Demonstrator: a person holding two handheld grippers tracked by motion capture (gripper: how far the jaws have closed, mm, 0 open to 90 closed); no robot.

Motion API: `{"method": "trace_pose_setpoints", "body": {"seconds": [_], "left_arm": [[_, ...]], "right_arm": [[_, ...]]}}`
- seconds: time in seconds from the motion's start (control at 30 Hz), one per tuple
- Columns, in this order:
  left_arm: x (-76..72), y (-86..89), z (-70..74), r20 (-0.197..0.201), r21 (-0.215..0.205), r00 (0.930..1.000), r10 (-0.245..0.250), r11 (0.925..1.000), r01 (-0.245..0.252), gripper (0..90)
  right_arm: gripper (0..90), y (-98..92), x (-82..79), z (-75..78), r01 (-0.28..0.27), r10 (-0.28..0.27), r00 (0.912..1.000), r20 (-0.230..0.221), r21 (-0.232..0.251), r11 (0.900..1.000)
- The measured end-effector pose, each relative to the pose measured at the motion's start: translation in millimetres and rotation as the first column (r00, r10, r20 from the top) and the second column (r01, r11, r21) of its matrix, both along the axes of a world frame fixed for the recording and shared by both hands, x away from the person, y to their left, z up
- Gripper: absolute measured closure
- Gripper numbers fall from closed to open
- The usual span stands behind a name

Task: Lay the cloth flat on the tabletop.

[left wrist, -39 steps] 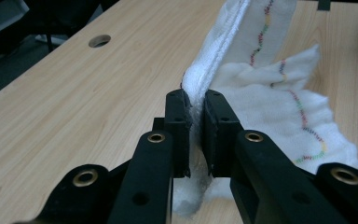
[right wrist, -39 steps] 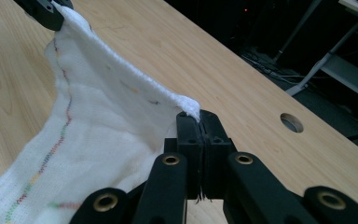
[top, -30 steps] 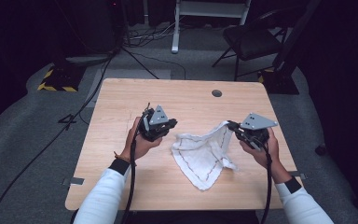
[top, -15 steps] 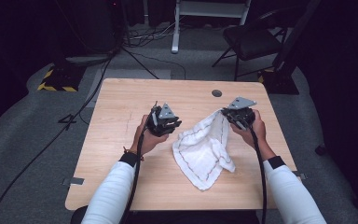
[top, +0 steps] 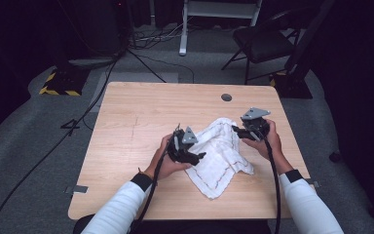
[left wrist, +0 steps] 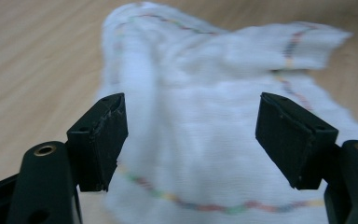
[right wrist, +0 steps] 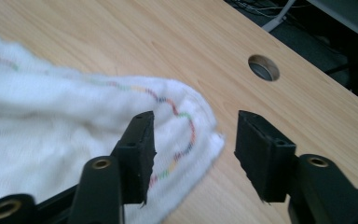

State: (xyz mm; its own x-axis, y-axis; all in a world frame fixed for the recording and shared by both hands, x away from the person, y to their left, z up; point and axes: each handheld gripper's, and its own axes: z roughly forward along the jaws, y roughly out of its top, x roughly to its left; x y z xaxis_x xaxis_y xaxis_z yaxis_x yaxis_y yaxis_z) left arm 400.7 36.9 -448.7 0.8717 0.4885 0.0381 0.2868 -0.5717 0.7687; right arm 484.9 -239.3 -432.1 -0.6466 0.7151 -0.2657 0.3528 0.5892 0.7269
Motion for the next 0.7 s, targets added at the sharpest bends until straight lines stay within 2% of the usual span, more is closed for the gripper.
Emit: {"method": "trace_pose_setpoints", "body": {"seconds": [0.07,0.1,0.13,0.17,0.2,0.23,0.27,0.3,0.33,0.37,0.4,0.43,0.47,0.53,0.63,0.7], "left_arm": [[-15.7,-11.5,-2.5,-0.005,0.031,0.9968,-0.08,0.9963,0.081,26.2],[-15.7,-11.5,-2.5,-0.005,0.031,0.9968,-0.08,0.9963,0.081,28.4],[-20.7,-15.2,-4.4,-0.01,0.033,0.9941,-0.108,0.9936,0.109,28.4],[-26.3,-19.6,-7.8,-0.027,0.033,0.9897,-0.14,0.9894,0.141,30.3],[-36.0,-28.3,-18.2,-0.087,0.051,0.9785,-0.187,0.98,0.192,30.3],[-36.0,-28.3,-18.2,-0.087,0.051,0.9785,-0.187,0.98,0.192,30.0],[-43.3,-33.0,-26.6,-0.12,0.074,0.9682,-0.219,0.9706,0.229,29.3],[-47.3,-35.5,-31.0,-0.133,0.088,0.9637,-0.231,0.9657,0.244,29.2],[-47.3,-35.5,-31.0,-0.133,0.088,0.9637,-0.231,0.9657,0.244,29.2],[-50.4,-37.7,-34.3,-0.144,0.108,0.9597,-0.241,0.9601,0.258,29.2],[-54.4,-39.7,-39.9,-0.159,0.14,0.9553,-0.249,0.9521,0.272,30.9],[-54.5,-38.6,-40.9,-0.155,0.146,0.9553,-0.252,0.9505,0.274,34.2],[-54.4,-36.6,-40.9,-0.147,0.14,0.9559,-0.254,0.9513,0.275,37.3],[-52.3,-32.2,-39.2,-0.156,0.142,0.9539,-0.256,0.95,0.278,49.0],[-50.9,-22.5,-38.8,-0.15,0.143,0.9514,-0.269,0.9464,0.29,63.3],[-49.8,-16.3,-37.7,-0.154,0.15,0.9503,-0.27,0.9444,0.293,72.1]], "right_arm": [[46.3,-8.5,-12.1,-1.8,-0.049,0.051,0.998,-0.037,0.044,0.998],[46.3,-11.5,-18.3,-3.5,-0.062,0.064,0.9968,-0.047,0.048,0.997],[46.3,-11.5,-18.3,-3.5,-0.062,0.064,0.9968,-0.047,0.048,0.997],[46.7,-16.3,-28.6,-7.8,-0.099,0.104,0.9915,-0.078,0.064,0.993],[46.5,-19.1,-35.7,-11.0,-0.112,0.118,0.9875,-0.105,0.057,0.992],[46.5,-21.8,-41.4,-13.6,-0.12,0.124,0.9857,-0.114,0.044,0.992],[46.5,-24.9,-46.5,-16.7,-0.126,0.131,0.9829,-0.129,0.046,0.991],[46.2,-27.3,-49.9,-19.3,-0.133,0.139,0.9799,-0.143,0.048,0.99],[45.7,-29.9,-54.5,-22.5,-0.142,0.147,0.9758,-0.162,0.039,0.989],[45.6,-32.6,-58.7,-25.1,-0.15,0.152,0.9739,-0.169,0.025,0.988],[45.3,-35.3,-62.5,-27.4,-0.151,0.154,0.9718,-0.178,0.031,0.988],[44.6,-38.2,-66.2,-30.4,-0.154,0.16,0.9675,-0.196,0.046,0.987],[44.1,-39.1,-69.1,-33.2,-0.156,0.161,0.9655,-0.204,0.04,0.987],[43.3,-39.4,-73.6,-38.8,-0.164,0.161,0.9637,-0.213,0.004,0.986],[41.8,-42.0,-78.2,-45.1,-0.159,0.155,0.9603,-0.232,0.004,0.987],[40.4,-42.8,-81.6,-49.6,-0.159,0.147,0.9586,-0.244,-0.03,0.987]]}}
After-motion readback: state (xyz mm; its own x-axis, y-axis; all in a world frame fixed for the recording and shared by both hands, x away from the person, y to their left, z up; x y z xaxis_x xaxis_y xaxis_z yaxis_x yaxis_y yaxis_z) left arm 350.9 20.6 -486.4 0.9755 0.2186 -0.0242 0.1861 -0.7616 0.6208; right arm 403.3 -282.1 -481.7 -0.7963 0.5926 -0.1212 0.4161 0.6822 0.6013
